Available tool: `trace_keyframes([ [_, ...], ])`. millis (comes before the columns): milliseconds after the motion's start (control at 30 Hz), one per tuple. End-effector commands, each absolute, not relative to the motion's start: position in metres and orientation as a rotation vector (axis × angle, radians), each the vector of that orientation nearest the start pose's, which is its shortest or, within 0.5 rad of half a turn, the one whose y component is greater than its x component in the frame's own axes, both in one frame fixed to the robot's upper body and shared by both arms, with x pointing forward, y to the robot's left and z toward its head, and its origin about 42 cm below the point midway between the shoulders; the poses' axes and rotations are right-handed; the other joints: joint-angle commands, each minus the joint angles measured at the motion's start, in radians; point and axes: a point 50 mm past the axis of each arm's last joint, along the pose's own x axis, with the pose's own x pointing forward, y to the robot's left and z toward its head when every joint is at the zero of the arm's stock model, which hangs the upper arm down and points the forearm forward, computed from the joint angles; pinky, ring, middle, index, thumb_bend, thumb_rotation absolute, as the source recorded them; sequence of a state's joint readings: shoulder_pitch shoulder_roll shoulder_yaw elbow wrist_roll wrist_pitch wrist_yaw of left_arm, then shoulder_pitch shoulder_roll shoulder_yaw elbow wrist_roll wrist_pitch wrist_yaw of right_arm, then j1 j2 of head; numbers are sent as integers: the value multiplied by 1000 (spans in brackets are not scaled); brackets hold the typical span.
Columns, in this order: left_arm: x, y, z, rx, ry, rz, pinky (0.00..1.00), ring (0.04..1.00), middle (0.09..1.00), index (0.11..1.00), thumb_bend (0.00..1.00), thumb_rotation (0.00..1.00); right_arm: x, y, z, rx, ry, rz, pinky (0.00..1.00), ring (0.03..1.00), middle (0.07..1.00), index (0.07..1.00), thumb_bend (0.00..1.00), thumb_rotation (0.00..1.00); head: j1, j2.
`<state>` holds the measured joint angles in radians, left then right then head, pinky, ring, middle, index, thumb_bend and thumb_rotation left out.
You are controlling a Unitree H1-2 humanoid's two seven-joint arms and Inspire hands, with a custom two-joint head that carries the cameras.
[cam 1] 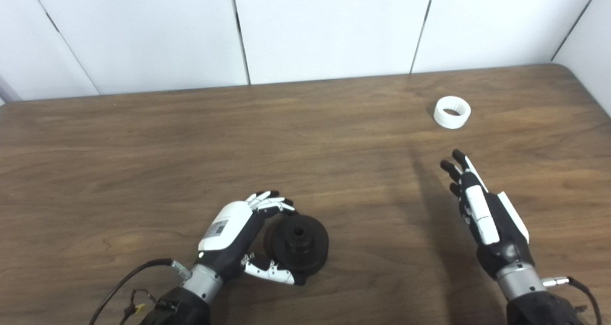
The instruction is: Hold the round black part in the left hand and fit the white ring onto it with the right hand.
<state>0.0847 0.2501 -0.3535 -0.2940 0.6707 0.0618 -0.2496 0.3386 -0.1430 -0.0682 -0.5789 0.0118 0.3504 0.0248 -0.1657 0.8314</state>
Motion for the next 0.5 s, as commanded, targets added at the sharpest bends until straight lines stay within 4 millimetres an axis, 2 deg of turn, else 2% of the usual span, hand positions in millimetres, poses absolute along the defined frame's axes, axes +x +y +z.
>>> trace_keyframes([
  [0, 229, 193, 112, 916, -7, -526, 913, 932, 840, 486, 524, 59, 176, -269, 183, -141, -15, -101, 1000, 997, 934, 980, 650, 1000, -11, -9],
  [100, 229, 196, 110, 898, 1, -529, 912, 935, 843, 486, 523, 57, 178, -269, 195, -178, -43, -114, 1000, 998, 942, 975, 645, 1000, -28, -26],
  [233, 228, 198, 110, 892, 10, -528, 906, 941, 844, 486, 523, 58, 182, -273, 210, -245, -58, -129, 1000, 1000, 960, 982, 709, 815, -51, -33],
  [333, 227, 199, 110, 902, 14, -529, 904, 943, 845, 486, 523, 59, 188, -279, 223, -346, -81, -149, 1000, 991, 960, 985, 731, 726, -74, -37],
  [467, 228, 199, 110, 909, 14, -529, 885, 935, 846, 486, 523, 60, 208, -297, 245, -481, -147, -171, 1000, 997, 961, 980, 789, 564, -87, -38],
])
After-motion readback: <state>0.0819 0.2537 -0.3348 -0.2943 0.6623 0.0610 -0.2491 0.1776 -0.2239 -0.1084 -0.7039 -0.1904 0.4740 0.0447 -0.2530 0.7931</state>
